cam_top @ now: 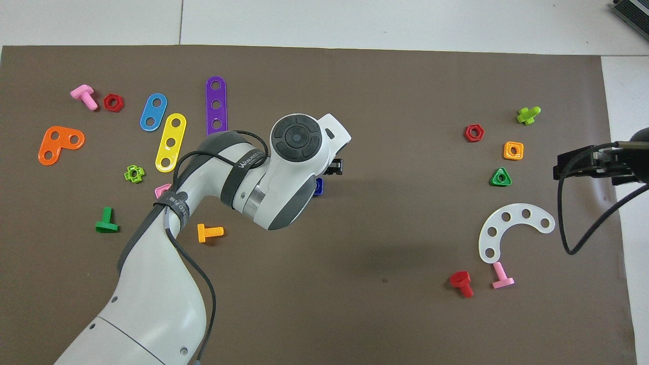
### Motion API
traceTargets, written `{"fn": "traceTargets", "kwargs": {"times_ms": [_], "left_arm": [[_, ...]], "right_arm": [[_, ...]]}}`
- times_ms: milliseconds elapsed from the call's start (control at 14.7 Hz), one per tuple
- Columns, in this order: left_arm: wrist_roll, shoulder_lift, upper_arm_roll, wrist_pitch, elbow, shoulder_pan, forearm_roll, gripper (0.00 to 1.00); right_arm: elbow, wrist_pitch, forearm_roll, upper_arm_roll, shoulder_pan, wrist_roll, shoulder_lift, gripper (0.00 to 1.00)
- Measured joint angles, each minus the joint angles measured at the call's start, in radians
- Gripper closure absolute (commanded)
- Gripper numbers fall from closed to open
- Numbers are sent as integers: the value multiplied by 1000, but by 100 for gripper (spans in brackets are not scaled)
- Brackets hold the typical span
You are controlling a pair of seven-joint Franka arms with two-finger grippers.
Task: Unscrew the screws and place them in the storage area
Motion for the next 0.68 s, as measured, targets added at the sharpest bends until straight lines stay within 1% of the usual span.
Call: {"fn": "traceTargets", "kwargs": {"times_ms": [205,477,682], "left_arm": [[9,0,0,22,-27,-11,2,9],[12,-1,-1,86,-88,-29,2,12],[13,-2,-1,90,-95,-33,3,13]], "right_arm": [[0,0,0,0,0,0,0,0],[0,0,0,0,0,0,0,0],[0,0,0,0,0,0,0,0]]}}
